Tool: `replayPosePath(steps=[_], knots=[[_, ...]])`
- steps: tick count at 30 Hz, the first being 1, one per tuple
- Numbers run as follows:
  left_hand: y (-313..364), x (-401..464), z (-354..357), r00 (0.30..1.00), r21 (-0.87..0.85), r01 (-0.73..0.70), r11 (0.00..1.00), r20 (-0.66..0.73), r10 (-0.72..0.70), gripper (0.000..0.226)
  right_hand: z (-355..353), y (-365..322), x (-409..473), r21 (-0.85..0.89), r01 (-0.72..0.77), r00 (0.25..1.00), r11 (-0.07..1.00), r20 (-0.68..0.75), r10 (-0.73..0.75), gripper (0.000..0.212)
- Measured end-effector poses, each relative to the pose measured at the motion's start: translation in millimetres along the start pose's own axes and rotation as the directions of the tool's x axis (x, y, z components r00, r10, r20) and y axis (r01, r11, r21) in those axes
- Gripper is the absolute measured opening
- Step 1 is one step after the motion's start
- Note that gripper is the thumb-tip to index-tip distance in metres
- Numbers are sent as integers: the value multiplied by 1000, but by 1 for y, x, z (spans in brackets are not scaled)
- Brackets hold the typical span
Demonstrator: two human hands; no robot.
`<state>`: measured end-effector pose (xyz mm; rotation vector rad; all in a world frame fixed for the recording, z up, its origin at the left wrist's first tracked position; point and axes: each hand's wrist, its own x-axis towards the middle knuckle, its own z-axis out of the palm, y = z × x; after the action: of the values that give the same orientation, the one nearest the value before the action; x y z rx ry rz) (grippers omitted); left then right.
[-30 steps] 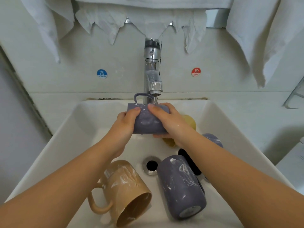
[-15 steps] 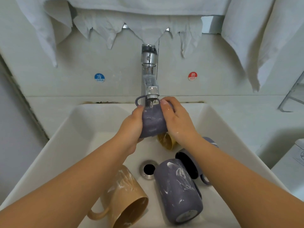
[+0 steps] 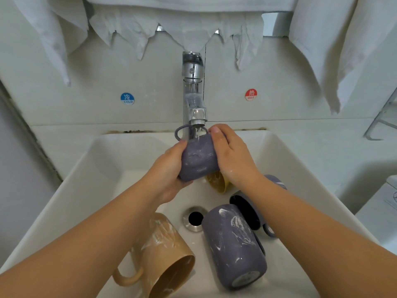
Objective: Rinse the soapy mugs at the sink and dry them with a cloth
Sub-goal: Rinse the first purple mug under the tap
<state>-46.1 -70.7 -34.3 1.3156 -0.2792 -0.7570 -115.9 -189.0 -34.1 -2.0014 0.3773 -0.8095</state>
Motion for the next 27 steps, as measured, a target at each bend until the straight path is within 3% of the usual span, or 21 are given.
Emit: replayPosePath(steps=[4,8,11,15,19,21,24,27], knots=[[0,3,-7,994,-8,9,1000,107,-8,20,-5,4,3,35,-47,999,998,-22,48,24],[-2,3,-4,1000,5,-26,1000,17,26,54,-1,0,-2,-3,53,997,999,63,-53,18],[-2,3,-4,999,-2,-22,1000,-29,22,24,1,0,-3,-25,53,997,998,58,-51,21],[1,2,-8,993,-77,34,996,118,-24,24,-6,4,5,44,-83,995,996,-51,85,28],[5,3,-15,983,-129,72,989,177,-49,18,-7,4,6,73,-115,992,991,-37,118,30],[4,2,-17,986,-61,35,997,164,-25,22,-4,3,5,70,-119,993,990,-11,120,31],[-1,2,-13,994,84,-38,996,108,29,56,0,3,3,74,-139,990,988,-4,140,36],[-3,1,-12,991,171,-128,977,72,117,52,0,2,5,99,-197,979,975,-31,200,39]])
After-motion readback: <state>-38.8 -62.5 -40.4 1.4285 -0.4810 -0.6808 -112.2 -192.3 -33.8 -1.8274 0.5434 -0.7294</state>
